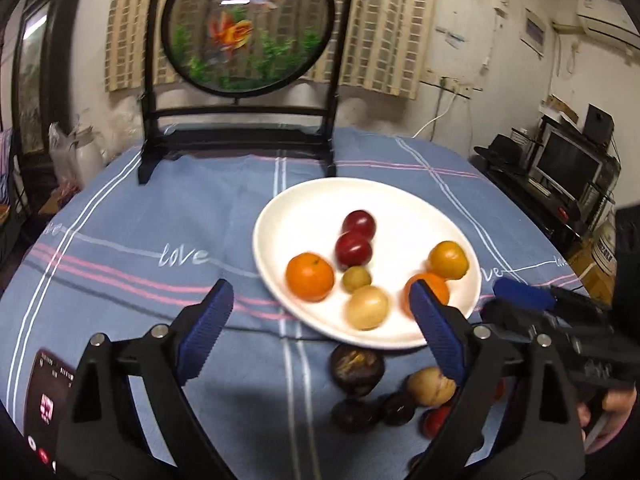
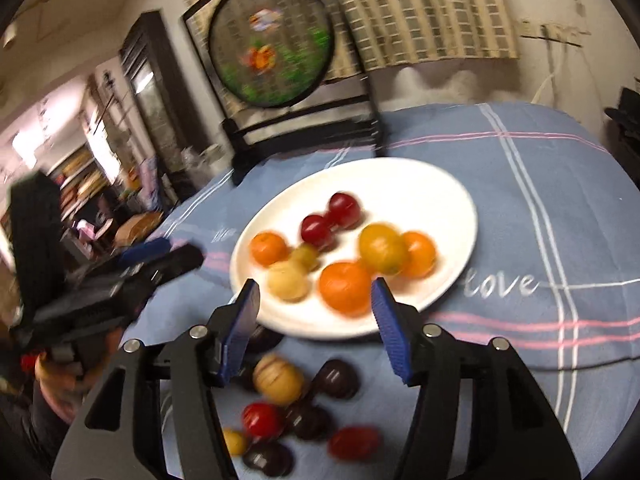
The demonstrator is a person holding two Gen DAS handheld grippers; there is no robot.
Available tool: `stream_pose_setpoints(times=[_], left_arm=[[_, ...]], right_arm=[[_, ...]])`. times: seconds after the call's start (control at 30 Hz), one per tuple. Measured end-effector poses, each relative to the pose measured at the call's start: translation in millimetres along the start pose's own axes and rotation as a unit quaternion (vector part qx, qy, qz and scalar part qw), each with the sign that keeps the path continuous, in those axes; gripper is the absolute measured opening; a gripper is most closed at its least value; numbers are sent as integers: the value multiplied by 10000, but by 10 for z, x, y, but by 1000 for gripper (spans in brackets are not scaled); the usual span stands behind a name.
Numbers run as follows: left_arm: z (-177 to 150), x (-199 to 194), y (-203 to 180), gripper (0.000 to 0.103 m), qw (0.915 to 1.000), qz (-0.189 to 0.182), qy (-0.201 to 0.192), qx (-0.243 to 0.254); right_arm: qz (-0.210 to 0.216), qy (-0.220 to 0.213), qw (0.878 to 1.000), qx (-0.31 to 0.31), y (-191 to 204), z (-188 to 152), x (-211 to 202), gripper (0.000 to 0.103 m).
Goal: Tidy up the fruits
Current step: 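Carry both yellow fruits onto the plate and open both tools, then grasp a dark round fruit with the left tool while the right tool grasps a pale speckled fruit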
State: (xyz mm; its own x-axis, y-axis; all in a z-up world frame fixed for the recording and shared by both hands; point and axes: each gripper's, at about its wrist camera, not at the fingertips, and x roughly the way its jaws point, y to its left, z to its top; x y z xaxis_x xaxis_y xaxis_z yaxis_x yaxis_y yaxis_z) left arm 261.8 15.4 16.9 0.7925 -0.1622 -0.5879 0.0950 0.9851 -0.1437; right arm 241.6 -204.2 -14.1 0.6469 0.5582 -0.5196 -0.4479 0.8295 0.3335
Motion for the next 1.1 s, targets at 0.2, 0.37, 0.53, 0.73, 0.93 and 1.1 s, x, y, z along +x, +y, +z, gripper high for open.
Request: stream_pose_setpoints(times=[0.2, 0.37, 0.53, 0.73, 0.93, 1.1], left_arm=[[-52, -40, 163, 92, 9996, 138, 54, -259], [-47, -66, 191, 92, 9994, 184, 31, -306], [-48, -87, 178, 92, 9995, 140, 19, -287], [-64, -128, 143, 92, 9997, 100, -27, -201], [-86, -166, 137, 92, 9999, 130, -15, -17], [-264, -227, -36, 90, 9921, -339, 287, 1172]], right_arm=[[74, 427, 9977, -529, 310, -209, 76, 58], [-60, 780, 9936, -813, 393, -318, 233, 51], [-204, 1006, 9918, -766, 341, -362, 374, 47], [-130, 1061, 9921, -657, 309, -380, 411, 40], [-38, 979, 9938, -534, 270, -364, 333, 30], [472, 716, 9963, -29, 146, -262, 155, 30]])
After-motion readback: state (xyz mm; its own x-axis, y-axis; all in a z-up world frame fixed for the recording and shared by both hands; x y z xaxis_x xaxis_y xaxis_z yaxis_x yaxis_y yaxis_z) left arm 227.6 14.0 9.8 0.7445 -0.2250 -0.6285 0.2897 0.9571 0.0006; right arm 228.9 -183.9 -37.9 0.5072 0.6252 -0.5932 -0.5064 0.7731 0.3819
